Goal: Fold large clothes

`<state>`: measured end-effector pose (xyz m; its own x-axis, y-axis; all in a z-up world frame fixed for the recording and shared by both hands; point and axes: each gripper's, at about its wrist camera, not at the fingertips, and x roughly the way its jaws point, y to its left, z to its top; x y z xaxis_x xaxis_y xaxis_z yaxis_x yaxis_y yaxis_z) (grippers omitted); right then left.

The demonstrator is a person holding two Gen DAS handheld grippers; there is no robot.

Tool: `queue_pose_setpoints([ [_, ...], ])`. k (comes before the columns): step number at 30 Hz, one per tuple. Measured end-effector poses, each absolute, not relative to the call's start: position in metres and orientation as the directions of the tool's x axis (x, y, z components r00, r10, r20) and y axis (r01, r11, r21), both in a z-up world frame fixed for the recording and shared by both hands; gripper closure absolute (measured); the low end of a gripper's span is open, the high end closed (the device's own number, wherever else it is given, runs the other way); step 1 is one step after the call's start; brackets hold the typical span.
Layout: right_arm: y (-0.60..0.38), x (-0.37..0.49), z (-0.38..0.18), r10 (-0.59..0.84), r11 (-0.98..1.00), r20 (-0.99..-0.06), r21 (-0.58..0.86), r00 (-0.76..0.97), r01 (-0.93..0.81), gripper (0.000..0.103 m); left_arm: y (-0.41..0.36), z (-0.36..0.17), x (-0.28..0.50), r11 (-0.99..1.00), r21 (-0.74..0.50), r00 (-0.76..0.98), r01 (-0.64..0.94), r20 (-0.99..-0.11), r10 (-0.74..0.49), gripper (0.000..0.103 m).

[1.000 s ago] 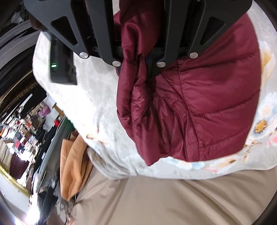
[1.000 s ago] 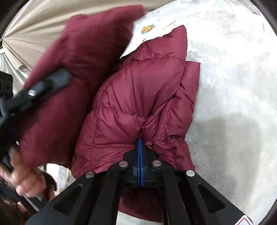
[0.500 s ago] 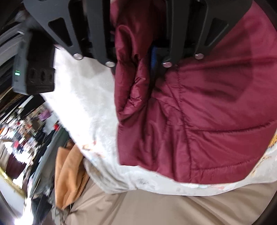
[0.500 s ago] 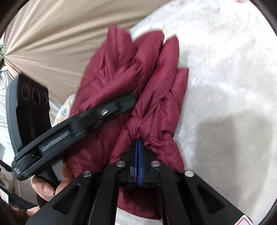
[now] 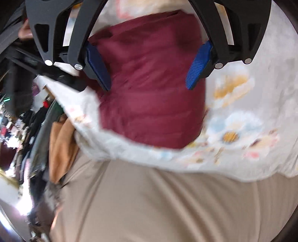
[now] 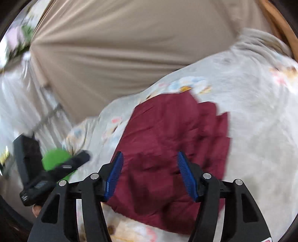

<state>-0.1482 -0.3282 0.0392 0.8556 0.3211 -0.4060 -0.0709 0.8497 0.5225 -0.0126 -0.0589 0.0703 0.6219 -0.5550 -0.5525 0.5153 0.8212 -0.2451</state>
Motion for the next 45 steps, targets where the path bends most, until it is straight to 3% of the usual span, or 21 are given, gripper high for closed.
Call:
queue_pose_setpoints([
  [1,-0.32,-0.146,0.034,0.29,0.871,-0.423,0.487,0.858,-0.055,0.043,-0.057,0.06,-0.011,0.828,-0.243,0.613,0.506,-0.574,-0.543,0.024],
  [2,-0.314,-0.144,0.028,0.242,0.898,-0.455,0.44,0.857,-0.02,0.059,-0.059,0.052,-0.007,0.831,-0.239,0.604,0.502,-0.591,-0.535,0.025],
  [3,-0.31,-0.141,0.018,0.211,0.91,-0.48,0.415,0.851,0.008,0.09,-0.058,0.042,-0.006,0.835,-0.235,0.59,0.498,-0.613,-0.525,0.025],
  [6,-0.327,-0.153,0.002,0.174,0.89,-0.488,0.45,0.855,0.076,0.097,-0.065,0.03,-0.007,0.847,-0.187,0.604,0.497,-0.626,-0.493,0.025],
  [13,-0.348,-0.148,-0.069,0.213,0.806,-0.607,0.553,0.766,0.213,0.098,-0.084,0.002,-0.012,0.844,-0.087,0.61,0.529,-0.653,-0.449,0.021],
  [17,-0.349,-0.146,-0.064,0.23,0.807,-0.626,0.551,0.745,0.214,0.098,-0.089,-0.006,-0.014,0.857,-0.036,0.64,0.515,-0.648,-0.412,0.021],
  [20,-0.356,-0.152,-0.046,0.244,0.785,-0.617,0.579,0.748,0.221,0.094,-0.087,0.001,-0.011,0.859,-0.059,0.631,0.508,-0.654,-0.418,0.021],
  [22,-0.358,-0.158,-0.023,0.214,0.8,-0.584,0.565,0.783,0.203,0.084,-0.087,0.006,-0.01,0.862,-0.054,0.636,0.505,-0.652,-0.413,0.021],
  [27,-0.348,-0.135,0.062,0.129,0.886,-0.474,0.45,0.871,0.113,0.084,-0.091,0.007,-0.009,0.866,-0.033,0.646,0.498,-0.653,-0.396,0.02],
  [31,-0.339,-0.081,0.08,0.125,0.899,-0.462,0.428,0.878,0.097,0.085,-0.093,0.007,-0.011,0.871,-0.023,0.65,0.491,-0.656,-0.384,0.02],
  [37,-0.346,0.012,0.026,-0.025,0.894,-0.612,0.34,0.79,0.292,0.09,-0.094,0.005,-0.01,0.872,-0.016,0.651,0.489,-0.66,-0.376,0.02],
  [38,-0.352,0.02,0.009,-0.035,0.891,-0.643,0.327,0.765,0.315,0.098,-0.094,0.005,-0.01,0.87,-0.018,0.649,0.492,-0.659,-0.38,0.017],
  [45,-0.39,0.038,-0.061,0.122,0.796,-0.664,0.51,0.738,0.326,0.103,-0.107,0.003,-0.015,0.851,0.017,0.662,0.525,-0.637,-0.396,0.011],
])
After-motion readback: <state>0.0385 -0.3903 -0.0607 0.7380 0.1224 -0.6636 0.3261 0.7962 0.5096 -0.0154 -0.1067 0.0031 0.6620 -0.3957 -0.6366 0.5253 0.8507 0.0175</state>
